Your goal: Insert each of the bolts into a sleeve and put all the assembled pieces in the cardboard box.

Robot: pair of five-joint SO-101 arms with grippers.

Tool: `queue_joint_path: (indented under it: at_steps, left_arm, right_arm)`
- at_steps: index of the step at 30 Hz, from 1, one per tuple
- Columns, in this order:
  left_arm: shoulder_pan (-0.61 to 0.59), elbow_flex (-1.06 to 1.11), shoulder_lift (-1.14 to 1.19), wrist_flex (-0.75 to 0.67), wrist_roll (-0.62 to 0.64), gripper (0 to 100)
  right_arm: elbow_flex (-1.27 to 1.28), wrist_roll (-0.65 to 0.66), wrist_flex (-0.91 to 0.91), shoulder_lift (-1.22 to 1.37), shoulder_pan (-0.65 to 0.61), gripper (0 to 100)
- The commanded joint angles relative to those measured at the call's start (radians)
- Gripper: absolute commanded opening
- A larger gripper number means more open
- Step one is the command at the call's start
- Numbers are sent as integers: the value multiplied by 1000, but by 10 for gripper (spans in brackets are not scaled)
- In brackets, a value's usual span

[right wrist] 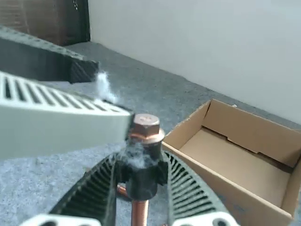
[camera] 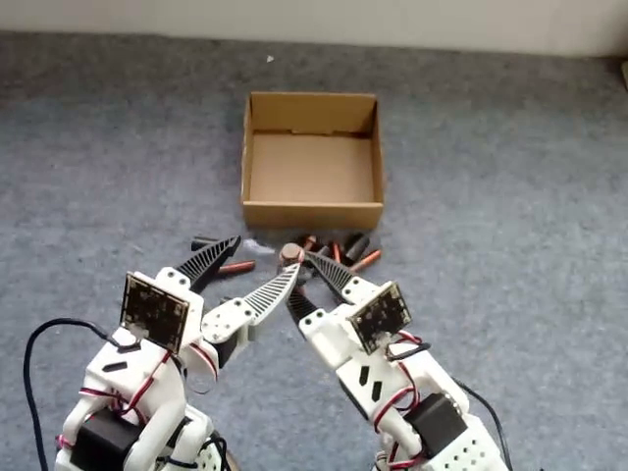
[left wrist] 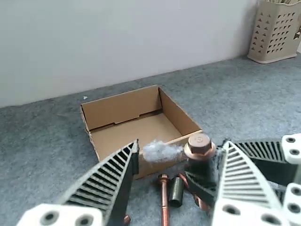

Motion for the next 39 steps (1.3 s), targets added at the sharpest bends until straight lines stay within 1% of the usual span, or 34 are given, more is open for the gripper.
queue_joint_path:
  at_steps: [1, 5, 8, 11, 12, 14, 16, 17, 21, 29, 32, 39]
  left_arm:
    - [-44, -50, -1, 18, -11, 280]
    - [-171, -39, 5, 25, -11, 244]
    - [-286, 7, -1, 71, -11, 213]
    - [-400, 73, -1, 104, -11, 181]
    - [-435, 99, -1, 106, -11, 166]
    - [-503, 166, -1, 106, -11, 126]
    - [-547, 239, -2, 101, -12, 84]
    - [-558, 271, -2, 101, -31, 66]
    - [-558, 367, -2, 101, -183, 5]
    - [-556, 394, -2, 101, -196, 80]
    - [-556, 420, -2, 100, -199, 101]
    - [-556, 426, -2, 100, -201, 112]
  right_arm:
    - [-8, 8, -21, -12, 42, 5]
    - [10, 8, -21, -10, 127, 5]
    - [33, 8, -21, -10, 205, 5]
    - [45, 6, -21, -8, 252, 5]
    - [45, 0, -21, -8, 263, 5]
    - [36, -54, -13, -8, 292, 5]
    - [35, -77, 31, -7, 309, 5]
    - [21, -77, 48, -7, 311, 5]
    - [-74, -80, 101, 58, 305, 5]
    - [-340, -83, 101, 519, 249, 5]
    - [-453, -83, 33, 684, 252, 5]
    - [-641, -78, -226, 1052, 255, 5]
